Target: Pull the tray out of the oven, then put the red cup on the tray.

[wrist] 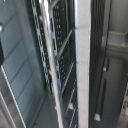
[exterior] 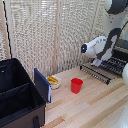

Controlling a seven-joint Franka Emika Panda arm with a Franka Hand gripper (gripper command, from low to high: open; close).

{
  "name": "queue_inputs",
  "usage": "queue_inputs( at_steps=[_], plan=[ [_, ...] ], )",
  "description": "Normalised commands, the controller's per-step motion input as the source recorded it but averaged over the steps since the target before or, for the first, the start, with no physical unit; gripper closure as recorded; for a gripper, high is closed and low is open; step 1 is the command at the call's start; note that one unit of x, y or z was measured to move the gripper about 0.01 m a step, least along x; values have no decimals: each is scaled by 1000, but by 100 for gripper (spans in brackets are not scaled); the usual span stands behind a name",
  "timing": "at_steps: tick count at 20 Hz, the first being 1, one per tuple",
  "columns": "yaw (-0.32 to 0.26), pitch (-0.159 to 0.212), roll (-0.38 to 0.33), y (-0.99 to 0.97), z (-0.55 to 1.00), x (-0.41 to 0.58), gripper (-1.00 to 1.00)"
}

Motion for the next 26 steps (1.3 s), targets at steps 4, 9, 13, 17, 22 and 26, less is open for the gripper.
queue_inputs(
  at_steps=[4,9,13,17,22,26],
  plan=[
    [-21,0,-86,-59,2,-41,100],
    [0,15,12,-237,5,-98,100],
    [18,51,119,-365,24,-72,100],
    [6,43,49,-319,2,-16,100],
    [107,23,40,-115,3,-126,100],
    [262,36,128,56,0,-138,100]
  ],
)
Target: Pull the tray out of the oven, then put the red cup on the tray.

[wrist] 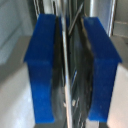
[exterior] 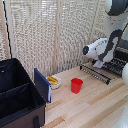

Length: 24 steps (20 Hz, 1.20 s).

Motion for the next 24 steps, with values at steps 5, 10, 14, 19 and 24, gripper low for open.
queue_inputs(
  at_steps=[5,10,14,19,24],
  plan=[
    [214,1,114,290,-82,-31,100],
    [144,1,127,529,-50,11,100],
    [91,8,31,791,-111,80,100],
    [42,3,0,946,-128,61,100],
    [18,2,-15,967,-133,63,100]
  ],
)
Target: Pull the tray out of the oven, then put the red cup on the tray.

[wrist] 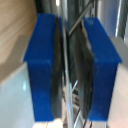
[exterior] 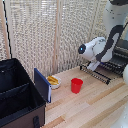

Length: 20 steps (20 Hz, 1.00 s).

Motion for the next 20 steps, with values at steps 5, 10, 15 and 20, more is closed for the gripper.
queue_inputs(
  at_steps=[5,10,15,20],
  plan=[
    [15,27,-48,425,-82,70,-100],
    [4,15,74,0,-42,172,-100],
    [-52,39,52,153,47,56,-100],
    [-250,-10,1,217,383,10,-100]
  ],
)
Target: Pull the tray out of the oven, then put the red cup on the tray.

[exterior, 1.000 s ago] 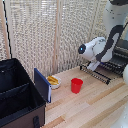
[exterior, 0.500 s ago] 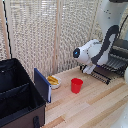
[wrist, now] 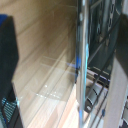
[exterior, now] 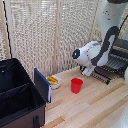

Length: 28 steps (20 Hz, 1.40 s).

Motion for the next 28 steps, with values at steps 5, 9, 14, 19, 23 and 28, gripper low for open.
queue_inputs(
  at_steps=[5,9,14,19,23,28],
  plan=[
    [-290,-47,2,225,560,8,-100],
    [-273,-10,0,281,477,62,-100],
    [-284,-12,112,178,462,5,-100],
    [-270,0,204,152,410,0,-100],
    [-282,-2,202,116,421,0,-100],
    [-256,-2,218,182,390,7,-100]
  ],
)
